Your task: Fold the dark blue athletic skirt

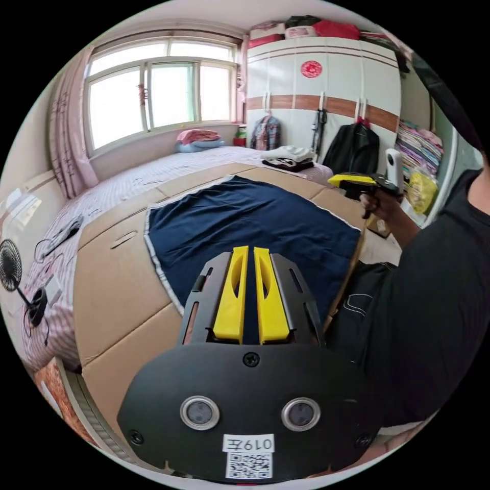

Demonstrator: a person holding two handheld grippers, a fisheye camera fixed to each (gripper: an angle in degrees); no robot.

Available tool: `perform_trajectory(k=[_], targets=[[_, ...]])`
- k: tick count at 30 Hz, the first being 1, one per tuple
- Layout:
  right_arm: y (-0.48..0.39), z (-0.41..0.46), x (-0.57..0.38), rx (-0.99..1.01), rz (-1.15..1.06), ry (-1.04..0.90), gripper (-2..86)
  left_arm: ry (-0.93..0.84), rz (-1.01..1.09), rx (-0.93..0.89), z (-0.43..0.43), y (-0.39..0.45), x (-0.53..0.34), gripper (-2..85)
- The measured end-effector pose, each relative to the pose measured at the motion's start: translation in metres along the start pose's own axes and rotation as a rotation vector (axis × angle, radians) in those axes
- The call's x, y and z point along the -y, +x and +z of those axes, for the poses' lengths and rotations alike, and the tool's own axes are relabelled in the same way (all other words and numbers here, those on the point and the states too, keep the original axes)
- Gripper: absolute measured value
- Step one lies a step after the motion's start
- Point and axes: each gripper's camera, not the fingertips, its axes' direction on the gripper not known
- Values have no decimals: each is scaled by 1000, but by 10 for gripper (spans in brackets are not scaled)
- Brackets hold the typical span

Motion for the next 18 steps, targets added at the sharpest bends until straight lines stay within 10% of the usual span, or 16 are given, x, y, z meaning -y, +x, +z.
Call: perform_trajectory(k=[6, 18], targets=[[-74, 17, 34, 248, -334, -236, 67, -133, 308, -205, 21, 90, 34, 60], [-73, 29, 69, 63, -523, -388, 48, -296, 452, -91, 51, 135, 71, 70]])
